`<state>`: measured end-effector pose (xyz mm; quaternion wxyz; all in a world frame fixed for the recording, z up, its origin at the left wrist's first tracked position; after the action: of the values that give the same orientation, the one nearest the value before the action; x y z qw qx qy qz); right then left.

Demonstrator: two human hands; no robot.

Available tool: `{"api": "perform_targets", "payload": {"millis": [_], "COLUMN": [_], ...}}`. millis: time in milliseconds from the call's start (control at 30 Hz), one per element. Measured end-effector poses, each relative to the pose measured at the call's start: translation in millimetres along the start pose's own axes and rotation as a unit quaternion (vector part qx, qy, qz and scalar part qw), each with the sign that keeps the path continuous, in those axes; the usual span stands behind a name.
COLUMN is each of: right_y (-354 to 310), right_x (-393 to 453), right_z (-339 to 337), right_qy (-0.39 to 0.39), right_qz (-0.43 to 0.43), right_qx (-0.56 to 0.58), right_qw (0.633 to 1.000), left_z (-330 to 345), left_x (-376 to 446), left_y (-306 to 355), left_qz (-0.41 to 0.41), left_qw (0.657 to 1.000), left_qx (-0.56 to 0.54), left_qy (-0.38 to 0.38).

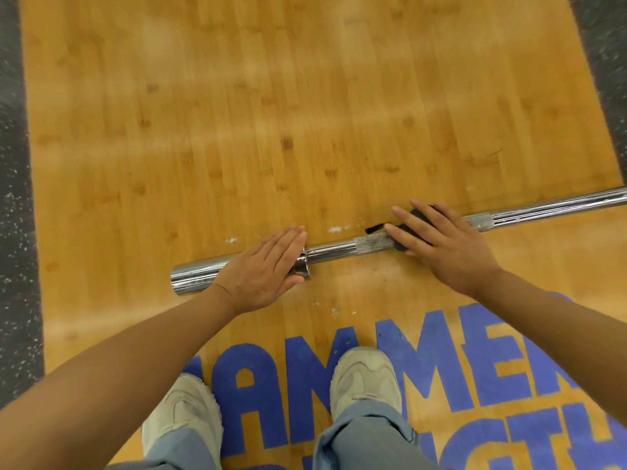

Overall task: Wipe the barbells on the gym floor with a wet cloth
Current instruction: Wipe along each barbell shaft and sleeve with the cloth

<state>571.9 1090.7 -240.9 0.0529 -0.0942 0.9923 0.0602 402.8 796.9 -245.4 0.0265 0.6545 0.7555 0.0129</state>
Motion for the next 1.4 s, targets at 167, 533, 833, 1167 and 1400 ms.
{"api": "perform_targets", "payload": {"millis": [167,533,833,1167,1400], "right_y": [-47,2,-80,4,-58], "right_x": [26,3,73,0,49], "right_z": [-5,-6,-16,-9,-17], "right_qy": [0.056,0.003,0.002,-0.018,-0.016], "right_qz": [0.152,0.050,0.045,0.099,0.082], "right_qx": [0.059,0.043,0.092,0.048,0.079], "right_qw": [0.985,0.998,0.995,0.994,0.993], "left_z": [1,-1,-3,0,1], "left_x": [1,1,1,1,1], "left_y": [-1,-1,0,-2,-1], "left_qz": [-0.008,-0.006,-0.004,0.000,0.003], "left_qw": [1.000,1.000,1.000,1.000,1.000], "left_qx": [0.001,-0.009,-0.007,-0.010,-0.013], "left_qy": [-0.013,-0.019,-0.026,-0.003,-0.005]}}
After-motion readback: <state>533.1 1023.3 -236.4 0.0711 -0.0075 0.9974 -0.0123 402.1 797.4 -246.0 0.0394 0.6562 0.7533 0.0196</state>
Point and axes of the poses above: each hand's wrist, its own x-axis towards the middle knuckle, its own z-axis out of the palm, y = z × x, the point moved 2 cm from there along x, towards the middle knuckle, and after that the axes turned 11 degrees about -y, right-handed, at the moved point
